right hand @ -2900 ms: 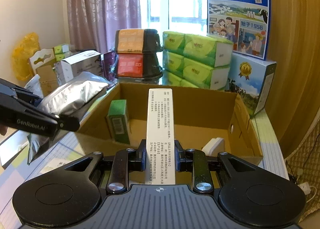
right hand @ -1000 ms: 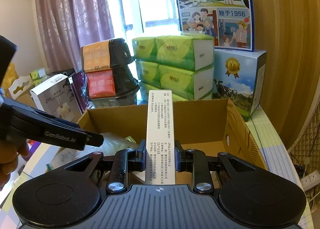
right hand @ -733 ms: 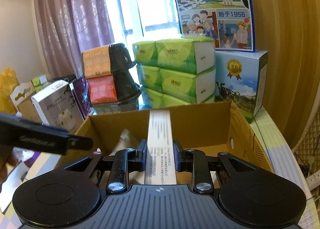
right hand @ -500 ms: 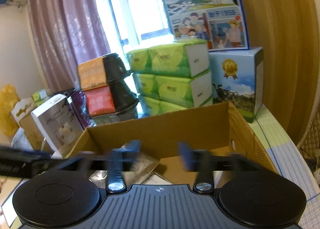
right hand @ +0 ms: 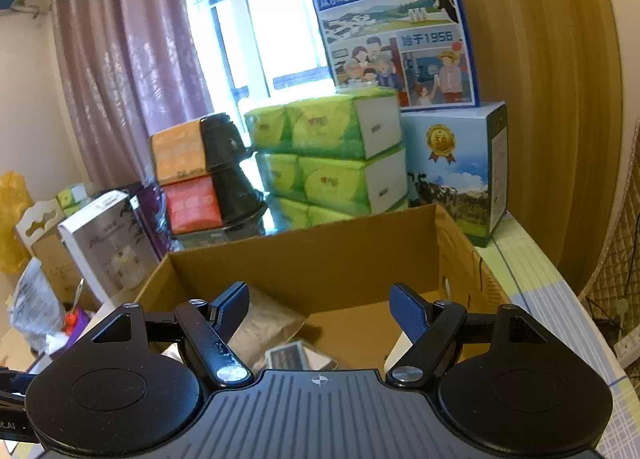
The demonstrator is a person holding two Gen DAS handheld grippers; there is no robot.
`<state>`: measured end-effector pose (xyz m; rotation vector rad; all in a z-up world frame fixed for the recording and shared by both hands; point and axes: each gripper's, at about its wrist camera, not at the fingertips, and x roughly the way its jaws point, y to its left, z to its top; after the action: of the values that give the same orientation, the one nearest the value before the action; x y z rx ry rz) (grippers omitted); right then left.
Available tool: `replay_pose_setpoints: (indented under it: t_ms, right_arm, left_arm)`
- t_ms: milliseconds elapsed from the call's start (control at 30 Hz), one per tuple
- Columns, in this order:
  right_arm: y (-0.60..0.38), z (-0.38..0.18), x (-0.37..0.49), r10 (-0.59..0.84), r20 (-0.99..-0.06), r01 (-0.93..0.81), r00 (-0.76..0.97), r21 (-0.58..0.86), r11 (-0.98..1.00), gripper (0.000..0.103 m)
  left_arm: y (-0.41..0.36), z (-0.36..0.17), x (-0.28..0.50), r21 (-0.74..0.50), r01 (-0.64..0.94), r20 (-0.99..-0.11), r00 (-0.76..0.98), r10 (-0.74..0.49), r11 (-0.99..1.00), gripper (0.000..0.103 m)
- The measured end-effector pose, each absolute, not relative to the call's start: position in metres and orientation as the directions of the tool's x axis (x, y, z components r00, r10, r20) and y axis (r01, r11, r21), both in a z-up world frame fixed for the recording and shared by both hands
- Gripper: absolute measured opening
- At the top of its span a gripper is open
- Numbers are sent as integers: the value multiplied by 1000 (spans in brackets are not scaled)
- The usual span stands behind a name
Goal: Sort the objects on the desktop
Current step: 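Move both grippers back toward the black cable and red candy packet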
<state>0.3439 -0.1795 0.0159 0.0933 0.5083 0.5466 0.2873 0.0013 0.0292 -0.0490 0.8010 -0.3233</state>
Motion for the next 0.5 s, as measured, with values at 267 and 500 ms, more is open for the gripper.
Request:
replay_pose_setpoints:
  t_ms: [267, 500]
  right_arm:
    - [-190, 12, 317, 514, -426, -480, 745, 194, 856, 75]
    - [-209, 7, 286, 512, -455, -477, 728, 199, 856, 75]
  left_arm:
    - [20, 12, 250, -155, 217, -725, 637, -260, 964, 88]
    - [23, 4, 215, -171, 218, -724, 633, -273, 961, 96]
